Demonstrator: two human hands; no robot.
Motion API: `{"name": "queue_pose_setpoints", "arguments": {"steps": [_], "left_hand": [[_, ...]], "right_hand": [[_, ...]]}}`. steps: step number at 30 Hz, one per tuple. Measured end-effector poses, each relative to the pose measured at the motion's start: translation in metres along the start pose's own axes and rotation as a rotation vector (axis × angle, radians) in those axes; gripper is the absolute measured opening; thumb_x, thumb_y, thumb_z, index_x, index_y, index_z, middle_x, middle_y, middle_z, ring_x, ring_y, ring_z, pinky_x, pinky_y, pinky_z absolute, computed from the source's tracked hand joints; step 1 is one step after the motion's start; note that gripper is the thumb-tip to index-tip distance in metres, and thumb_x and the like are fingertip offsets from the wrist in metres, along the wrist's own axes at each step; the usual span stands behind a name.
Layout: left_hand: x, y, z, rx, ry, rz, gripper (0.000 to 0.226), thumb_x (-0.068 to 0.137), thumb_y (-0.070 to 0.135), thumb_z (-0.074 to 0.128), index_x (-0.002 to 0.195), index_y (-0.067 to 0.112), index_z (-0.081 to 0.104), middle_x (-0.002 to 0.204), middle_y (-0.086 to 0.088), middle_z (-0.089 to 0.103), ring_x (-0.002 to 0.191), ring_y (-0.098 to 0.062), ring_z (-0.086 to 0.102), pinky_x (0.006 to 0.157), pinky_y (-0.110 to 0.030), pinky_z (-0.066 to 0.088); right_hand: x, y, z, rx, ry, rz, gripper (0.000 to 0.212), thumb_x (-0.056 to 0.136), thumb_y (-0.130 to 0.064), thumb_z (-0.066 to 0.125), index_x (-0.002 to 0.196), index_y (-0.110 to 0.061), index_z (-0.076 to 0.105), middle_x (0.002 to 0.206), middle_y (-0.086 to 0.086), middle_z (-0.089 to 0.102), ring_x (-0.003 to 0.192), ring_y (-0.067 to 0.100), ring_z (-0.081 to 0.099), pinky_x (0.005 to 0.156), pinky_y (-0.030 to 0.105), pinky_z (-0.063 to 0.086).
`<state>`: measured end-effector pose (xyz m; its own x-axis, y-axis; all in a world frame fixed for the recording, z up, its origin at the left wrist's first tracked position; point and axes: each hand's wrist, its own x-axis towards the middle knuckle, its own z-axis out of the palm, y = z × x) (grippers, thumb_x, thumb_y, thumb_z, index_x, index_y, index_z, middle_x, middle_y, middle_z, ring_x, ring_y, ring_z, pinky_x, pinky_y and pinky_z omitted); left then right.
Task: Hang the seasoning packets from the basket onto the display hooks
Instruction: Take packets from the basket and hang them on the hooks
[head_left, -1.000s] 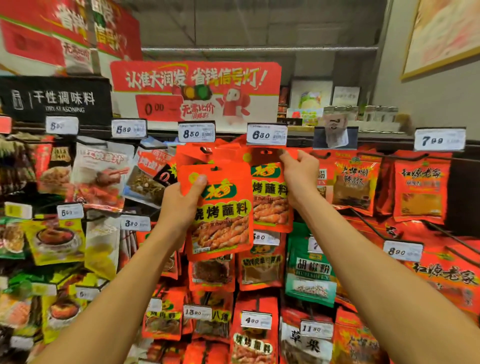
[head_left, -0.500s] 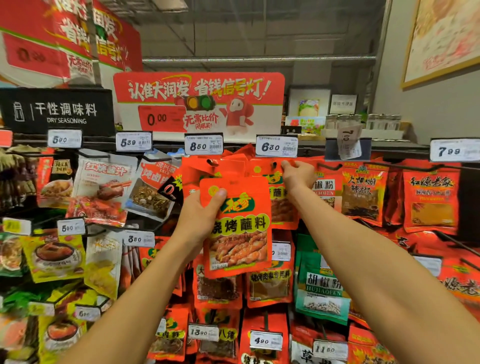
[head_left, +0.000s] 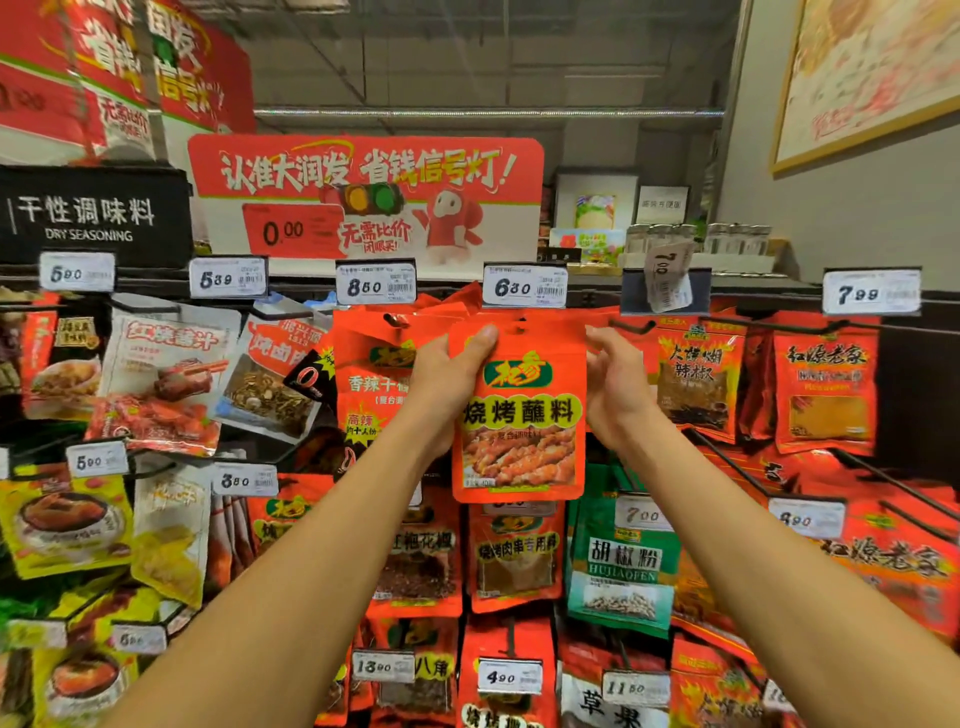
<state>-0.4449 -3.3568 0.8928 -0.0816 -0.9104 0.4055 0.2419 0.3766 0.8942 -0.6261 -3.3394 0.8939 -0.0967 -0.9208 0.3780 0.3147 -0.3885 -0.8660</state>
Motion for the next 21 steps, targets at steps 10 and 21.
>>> {"name": "queue_pose_setpoints", "arguments": {"steps": [10, 21], "left_hand": [[0.020, 0.008, 0.015, 0.077, 0.027, -0.058, 0.012, 0.092, 0.030, 0.070, 0.089, 0.019, 0.070, 0.082, -0.007, 0.079, 0.075, -0.026, 0.076, 0.076, -0.046, 0.062], [0.023, 0.000, 0.003, 0.257, 0.121, -0.084, 0.050, 0.092, 0.033, 0.073, 0.135, 0.013, 0.057, 0.126, -0.002, 0.062, 0.116, -0.020, 0.057, 0.094, -0.036, 0.045]], "right_hand": [[0.013, 0.000, 0.007, -0.236, 0.154, -0.043, 0.017, 0.086, -0.025, 0.080, 0.095, -0.012, 0.074, 0.086, 0.012, 0.079, 0.070, 0.025, 0.076, 0.055, 0.031, 0.058], [0.051, 0.023, 0.014, -0.548, 0.468, -0.096, 0.025, 0.083, -0.039, 0.078, 0.087, -0.014, 0.075, 0.085, 0.004, 0.078, 0.086, 0.029, 0.074, 0.083, 0.050, 0.060]]}}
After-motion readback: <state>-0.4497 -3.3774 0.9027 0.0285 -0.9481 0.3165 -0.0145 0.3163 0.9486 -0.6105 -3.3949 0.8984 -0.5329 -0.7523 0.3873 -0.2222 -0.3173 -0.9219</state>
